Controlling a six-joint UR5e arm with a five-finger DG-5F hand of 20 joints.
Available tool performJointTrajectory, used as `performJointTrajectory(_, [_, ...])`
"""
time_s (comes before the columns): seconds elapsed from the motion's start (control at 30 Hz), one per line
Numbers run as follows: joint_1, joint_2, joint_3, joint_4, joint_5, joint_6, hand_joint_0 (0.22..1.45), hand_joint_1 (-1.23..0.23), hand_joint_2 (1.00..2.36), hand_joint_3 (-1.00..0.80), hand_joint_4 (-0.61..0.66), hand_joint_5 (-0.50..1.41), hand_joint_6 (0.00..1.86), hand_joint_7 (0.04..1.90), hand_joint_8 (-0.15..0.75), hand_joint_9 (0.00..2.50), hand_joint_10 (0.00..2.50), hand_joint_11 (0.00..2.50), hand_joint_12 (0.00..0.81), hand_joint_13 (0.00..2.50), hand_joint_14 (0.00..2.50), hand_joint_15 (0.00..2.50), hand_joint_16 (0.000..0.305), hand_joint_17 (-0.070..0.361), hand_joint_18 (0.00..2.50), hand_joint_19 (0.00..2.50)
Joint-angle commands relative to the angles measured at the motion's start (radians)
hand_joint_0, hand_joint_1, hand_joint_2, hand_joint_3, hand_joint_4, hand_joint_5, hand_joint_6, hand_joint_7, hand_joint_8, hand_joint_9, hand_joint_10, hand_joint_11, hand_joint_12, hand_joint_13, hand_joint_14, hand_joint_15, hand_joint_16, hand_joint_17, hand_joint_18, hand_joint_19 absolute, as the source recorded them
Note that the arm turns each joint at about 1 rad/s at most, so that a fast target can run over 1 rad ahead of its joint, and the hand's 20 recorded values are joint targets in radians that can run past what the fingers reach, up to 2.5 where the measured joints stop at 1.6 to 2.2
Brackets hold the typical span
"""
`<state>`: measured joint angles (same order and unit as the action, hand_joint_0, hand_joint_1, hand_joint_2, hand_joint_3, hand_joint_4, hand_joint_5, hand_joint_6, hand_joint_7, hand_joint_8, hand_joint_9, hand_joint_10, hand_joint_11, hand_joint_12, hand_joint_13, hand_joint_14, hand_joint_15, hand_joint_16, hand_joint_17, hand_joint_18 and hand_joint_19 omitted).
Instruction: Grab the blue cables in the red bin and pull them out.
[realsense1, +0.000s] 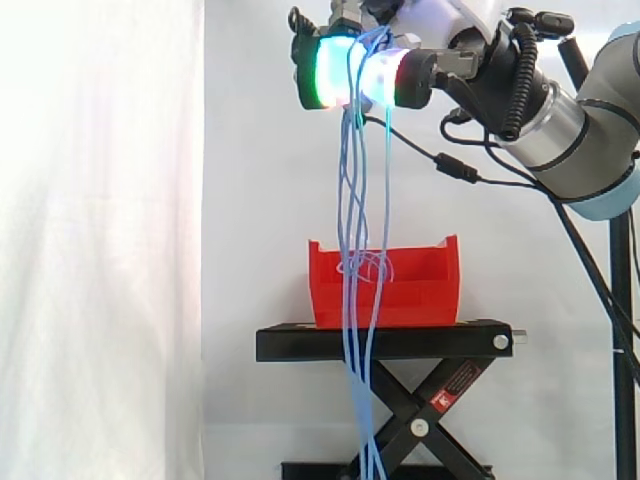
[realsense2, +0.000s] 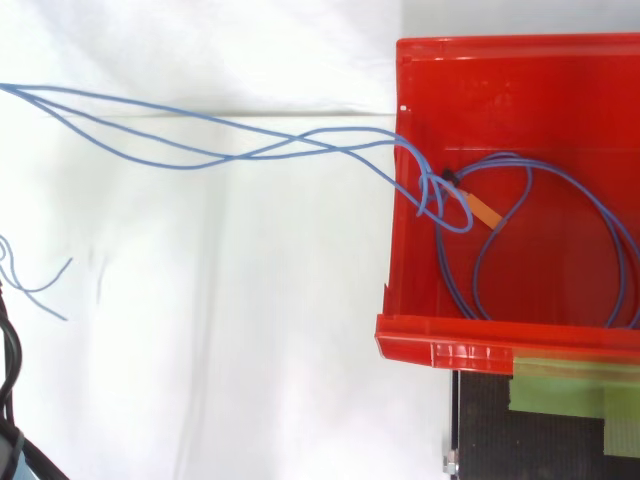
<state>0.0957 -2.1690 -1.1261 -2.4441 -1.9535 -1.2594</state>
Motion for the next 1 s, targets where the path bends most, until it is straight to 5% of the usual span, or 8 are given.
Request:
performJointTrajectory(0.0, [-0.001,0.000,0.000,0.002,-0.002,-0.005,0.96,-0.93,1.00,-1.00,0.04,0.58,1.09,0.48,0.198,1.10,1.38,1.54,0.307,1.38,0.02,1.49,0.051,0.114,0.83,0.74])
performJointTrajectory(0.43, [-0.004,0.000,0.000,0.045,-0.007,0.018,0.97,-0.93,1.00,-1.00,-0.02,0.59,1.06,0.48,0.189,1.10,1.35,1.55,0.305,1.38,0.02,1.49,0.050,0.113,0.83,0.74])
performJointTrajectory(0.77, [-0.007,0.000,-0.001,0.120,-0.147,-0.116,0.97,-0.93,1.00,-1.00,-0.02,0.60,1.04,0.49,0.184,1.09,1.32,1.56,0.304,1.38,0.02,1.49,0.050,0.113,0.83,0.74])
performJointTrajectory(0.97, [-0.011,0.000,0.000,0.122,-0.166,-0.174,0.97,-0.93,1.00,-1.00,-0.03,0.60,1.04,0.50,0.184,1.10,1.31,1.56,0.308,1.38,0.02,1.49,0.050,0.112,0.83,0.74])
